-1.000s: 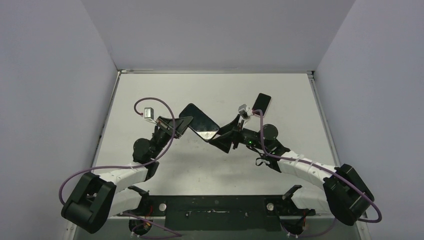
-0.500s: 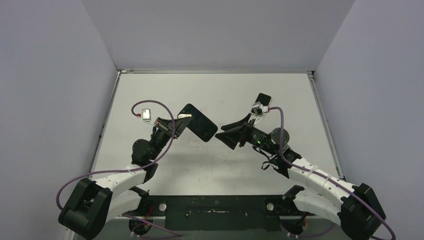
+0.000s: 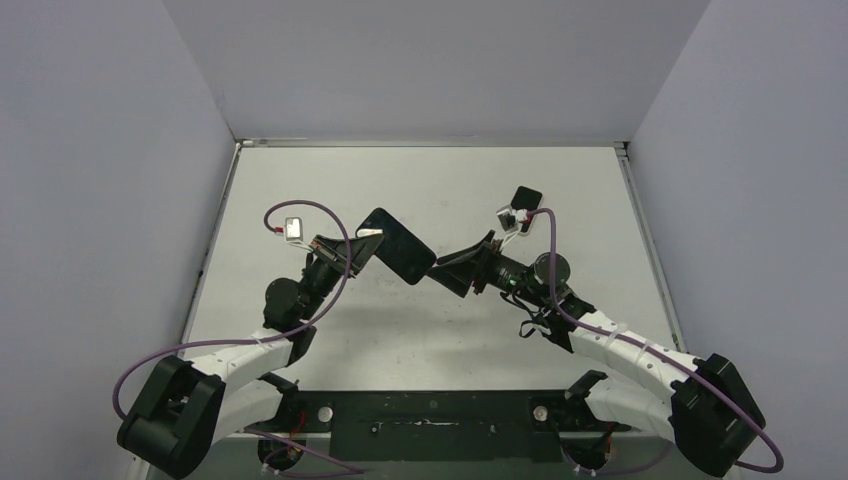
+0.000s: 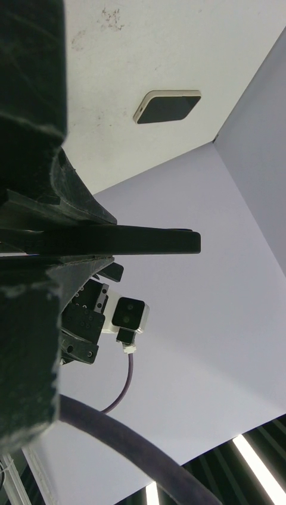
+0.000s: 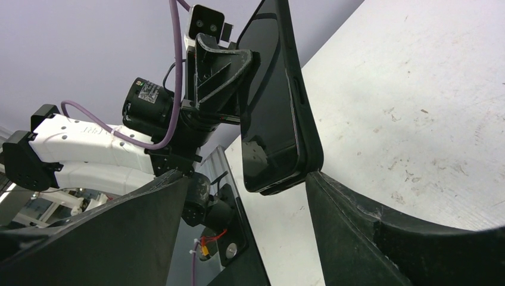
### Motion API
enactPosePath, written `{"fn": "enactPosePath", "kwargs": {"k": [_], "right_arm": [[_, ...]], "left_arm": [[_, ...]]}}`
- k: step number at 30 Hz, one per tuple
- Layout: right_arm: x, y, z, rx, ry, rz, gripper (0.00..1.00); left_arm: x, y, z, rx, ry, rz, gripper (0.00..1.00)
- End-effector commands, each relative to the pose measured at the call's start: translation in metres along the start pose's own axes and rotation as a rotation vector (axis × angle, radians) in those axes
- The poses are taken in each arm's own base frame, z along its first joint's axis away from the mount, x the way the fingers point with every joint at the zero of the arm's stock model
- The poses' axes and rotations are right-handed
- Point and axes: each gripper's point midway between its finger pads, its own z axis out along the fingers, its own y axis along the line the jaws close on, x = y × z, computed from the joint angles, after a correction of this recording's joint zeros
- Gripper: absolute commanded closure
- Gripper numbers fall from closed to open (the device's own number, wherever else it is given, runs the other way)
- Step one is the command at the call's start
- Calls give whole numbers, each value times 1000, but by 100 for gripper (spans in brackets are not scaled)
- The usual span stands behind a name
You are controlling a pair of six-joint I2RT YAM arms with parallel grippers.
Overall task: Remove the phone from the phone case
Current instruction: Remove the phone case from the phone.
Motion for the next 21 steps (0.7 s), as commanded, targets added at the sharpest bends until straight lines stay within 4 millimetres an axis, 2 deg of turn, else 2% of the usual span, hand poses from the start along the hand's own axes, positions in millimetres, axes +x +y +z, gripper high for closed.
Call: {"fn": "enactPosePath", "kwargs": {"k": [1, 21], "right_arm": [[-21, 28, 5, -93, -49, -48, 27], [-21, 23, 11, -91, -48, -53, 27]], "left_arm": [[-14, -48, 9, 159, -42, 19, 100], [-7, -57, 10, 198, 7, 21, 100]]}}
